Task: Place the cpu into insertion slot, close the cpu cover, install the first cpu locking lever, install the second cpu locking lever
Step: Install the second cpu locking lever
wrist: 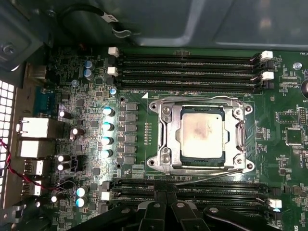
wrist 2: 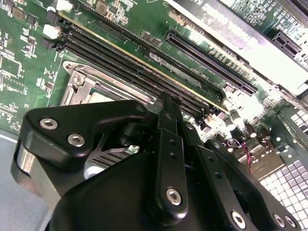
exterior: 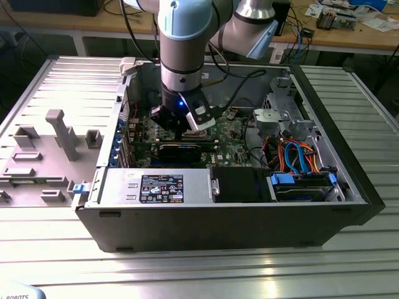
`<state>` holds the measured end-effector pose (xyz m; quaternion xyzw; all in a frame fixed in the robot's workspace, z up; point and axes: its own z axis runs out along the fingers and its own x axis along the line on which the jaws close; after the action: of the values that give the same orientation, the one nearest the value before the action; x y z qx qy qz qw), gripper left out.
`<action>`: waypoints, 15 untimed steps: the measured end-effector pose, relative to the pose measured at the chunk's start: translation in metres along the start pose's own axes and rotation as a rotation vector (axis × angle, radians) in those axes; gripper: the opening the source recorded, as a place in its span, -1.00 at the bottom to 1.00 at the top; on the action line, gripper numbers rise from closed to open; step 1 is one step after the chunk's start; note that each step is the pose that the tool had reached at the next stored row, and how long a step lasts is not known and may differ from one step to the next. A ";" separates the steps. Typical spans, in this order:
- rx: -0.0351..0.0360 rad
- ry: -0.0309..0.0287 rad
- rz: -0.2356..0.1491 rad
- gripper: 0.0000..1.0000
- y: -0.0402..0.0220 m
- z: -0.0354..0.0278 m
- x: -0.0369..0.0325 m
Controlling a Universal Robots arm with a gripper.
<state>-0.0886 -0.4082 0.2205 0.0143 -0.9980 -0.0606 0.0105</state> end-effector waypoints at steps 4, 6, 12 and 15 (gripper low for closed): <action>-0.0043 0.0005 0.000 -0.79 -0.0003 0.0018 0.0010; -0.0066 0.0016 0.000 -0.79 -0.0006 0.0037 0.0018; -0.0338 0.0011 -0.001 -0.79 -0.0010 0.0087 0.0046; -0.0529 0.0005 -0.001 -0.79 -0.0005 0.0118 0.0047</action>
<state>-0.0935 -0.4074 0.2089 0.0148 -0.9960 -0.0870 0.0111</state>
